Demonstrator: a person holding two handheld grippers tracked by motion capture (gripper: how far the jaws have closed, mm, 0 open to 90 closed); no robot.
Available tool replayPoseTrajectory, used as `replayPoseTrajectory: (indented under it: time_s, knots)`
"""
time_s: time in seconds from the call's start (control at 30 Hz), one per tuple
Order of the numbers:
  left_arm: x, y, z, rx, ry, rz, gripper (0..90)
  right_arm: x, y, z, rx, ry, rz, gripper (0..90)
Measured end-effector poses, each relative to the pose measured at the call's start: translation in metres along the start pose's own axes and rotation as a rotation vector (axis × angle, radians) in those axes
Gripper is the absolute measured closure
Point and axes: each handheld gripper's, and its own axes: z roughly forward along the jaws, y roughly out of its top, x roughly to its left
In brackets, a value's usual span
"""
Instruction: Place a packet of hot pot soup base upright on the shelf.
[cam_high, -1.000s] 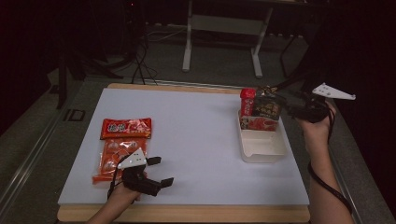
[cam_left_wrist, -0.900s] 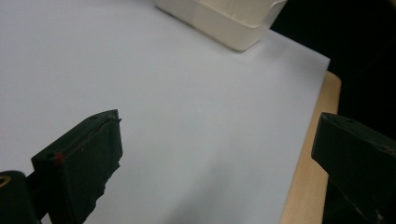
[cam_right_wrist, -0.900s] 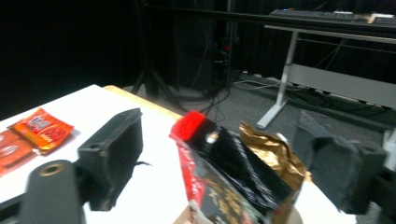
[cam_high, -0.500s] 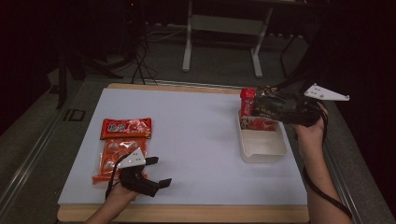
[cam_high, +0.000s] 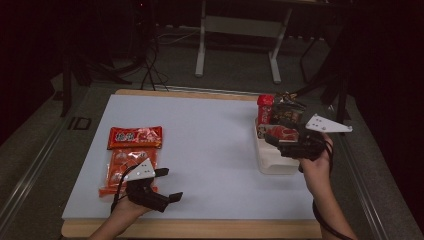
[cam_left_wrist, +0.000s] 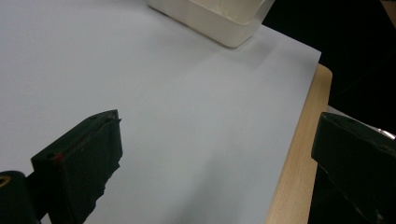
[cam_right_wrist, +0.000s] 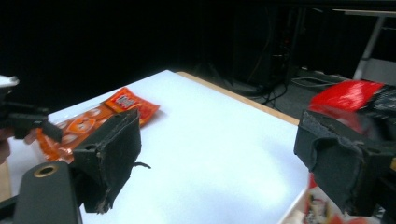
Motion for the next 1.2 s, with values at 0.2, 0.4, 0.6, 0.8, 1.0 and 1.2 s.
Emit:
replayPoseTrajectory:
  time_s: [0.2, 0.4, 0.6, 0.8, 1.0, 1.2]
  knots:
    - [0.001, 0.001, -0.007, -0.002, 0.014, 0.005, 3.9, 0.02, -0.014, -0.003, 0.01, 0.044, -0.008, 14.2]
    - [0.006, 0.0, -0.017, -0.01, 0.043, 0.001, 5.5, 0.038, -0.025, -0.008, 0.0, 0.076, -0.018, 14.0]
    - [0.015, -0.001, -0.031, -0.031, 0.065, -0.011, 7.8, 0.051, -0.034, -0.014, 0.01, 0.092, -0.026, 14.0]
    - [0.027, 0.0, -0.047, -0.051, 0.121, -0.015, 13.6, 0.056, -0.039, -0.022, 0.008, 0.096, -0.031, 14.1]
    - [0.037, 0.001, -0.059, -0.051, 0.158, -0.022, 16.3, 0.06, -0.041, -0.027, 0.006, 0.083, -0.053, 13.9]
    - [0.049, 0.001, -0.07, -0.057, 0.195, -0.039, 20.2, 0.063, -0.045, -0.028, 0.015, 0.083, -0.062, 12.8]
